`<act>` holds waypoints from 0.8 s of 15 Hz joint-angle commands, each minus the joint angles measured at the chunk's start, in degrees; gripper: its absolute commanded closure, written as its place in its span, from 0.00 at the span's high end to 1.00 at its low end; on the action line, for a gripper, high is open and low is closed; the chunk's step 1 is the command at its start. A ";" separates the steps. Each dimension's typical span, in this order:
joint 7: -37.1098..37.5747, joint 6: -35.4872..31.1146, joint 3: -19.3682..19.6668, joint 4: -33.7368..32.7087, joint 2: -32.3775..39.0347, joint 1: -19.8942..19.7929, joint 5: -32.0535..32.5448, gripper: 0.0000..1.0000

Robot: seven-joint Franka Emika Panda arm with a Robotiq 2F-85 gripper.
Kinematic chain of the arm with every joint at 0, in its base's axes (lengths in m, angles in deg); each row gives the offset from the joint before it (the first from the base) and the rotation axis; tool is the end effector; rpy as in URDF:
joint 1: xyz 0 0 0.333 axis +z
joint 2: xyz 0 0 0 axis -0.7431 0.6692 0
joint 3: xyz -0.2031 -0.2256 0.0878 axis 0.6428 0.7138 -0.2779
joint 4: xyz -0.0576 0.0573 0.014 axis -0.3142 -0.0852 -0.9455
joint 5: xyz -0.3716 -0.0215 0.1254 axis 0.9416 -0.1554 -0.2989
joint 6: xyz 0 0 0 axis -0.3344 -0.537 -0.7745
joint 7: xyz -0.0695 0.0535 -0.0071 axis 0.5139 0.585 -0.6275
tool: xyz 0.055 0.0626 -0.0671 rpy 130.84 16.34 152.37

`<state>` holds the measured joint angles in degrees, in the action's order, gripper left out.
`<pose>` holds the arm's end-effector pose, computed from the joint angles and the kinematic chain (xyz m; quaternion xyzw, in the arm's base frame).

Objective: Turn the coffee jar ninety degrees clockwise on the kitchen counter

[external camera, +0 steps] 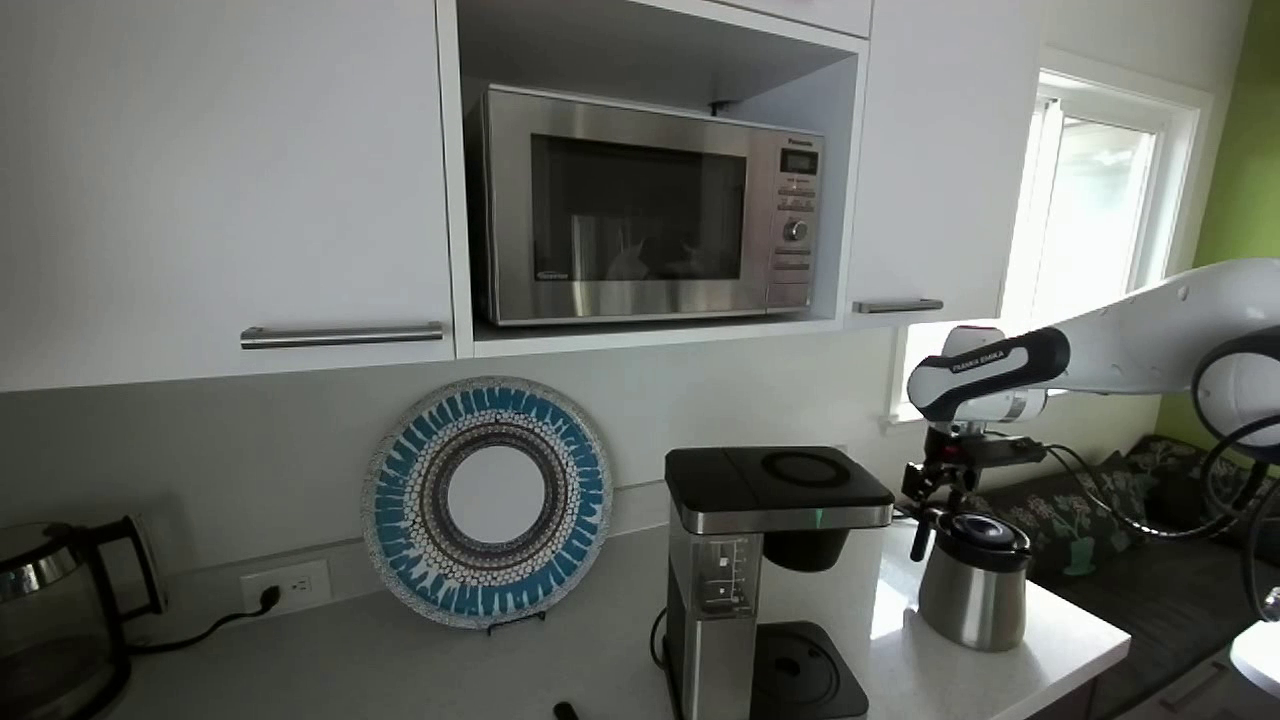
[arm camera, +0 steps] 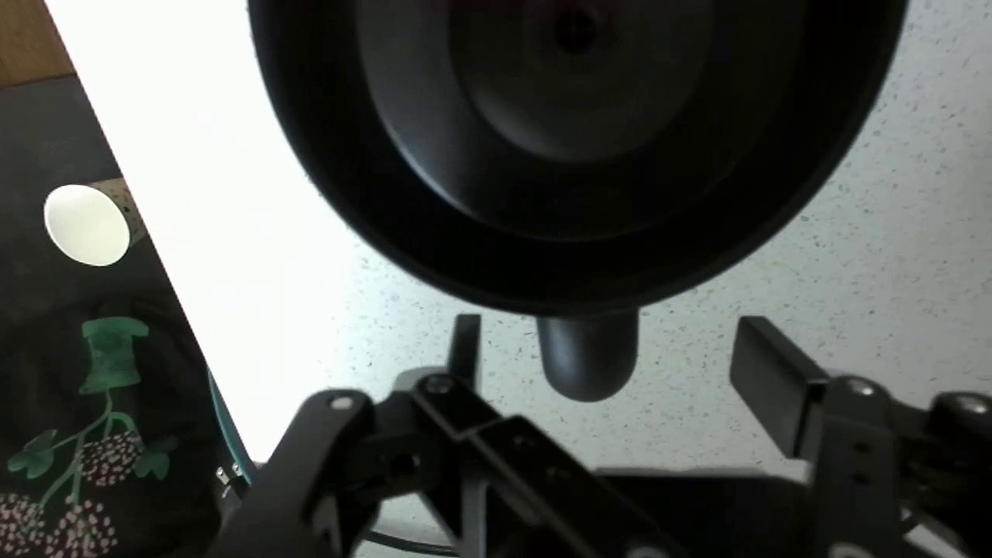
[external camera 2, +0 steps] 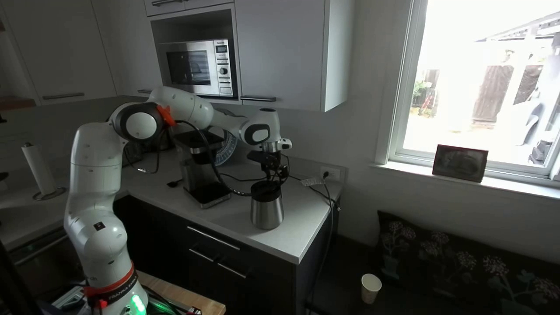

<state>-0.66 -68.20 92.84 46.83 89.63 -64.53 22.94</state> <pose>0.5649 -0.3039 0.4175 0.9896 -0.1344 0.0500 0.0124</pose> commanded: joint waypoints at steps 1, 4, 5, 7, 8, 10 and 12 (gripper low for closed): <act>-2.89 2.94 -1.33 -2.30 1.72 -1.65 -2.19 0.53; -3.07 3.42 -1.54 -3.04 2.31 -1.90 -2.00 0.30; -2.84 3.40 -1.52 -3.16 2.37 -1.94 -1.84 0.21; -2.61 3.26 -1.41 -3.44 2.51 -2.09 -1.64 0.10; -2.60 3.25 -1.45 -3.49 2.59 -2.19 -1.83 0.09; -2.40 3.31 -1.46 -3.91 2.82 -2.23 -1.73 0.08; -1.15 3.33 -1.28 -4.07 2.94 -2.09 -1.49 0.08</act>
<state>-2.35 -66.47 92.08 44.54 91.45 -65.73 22.38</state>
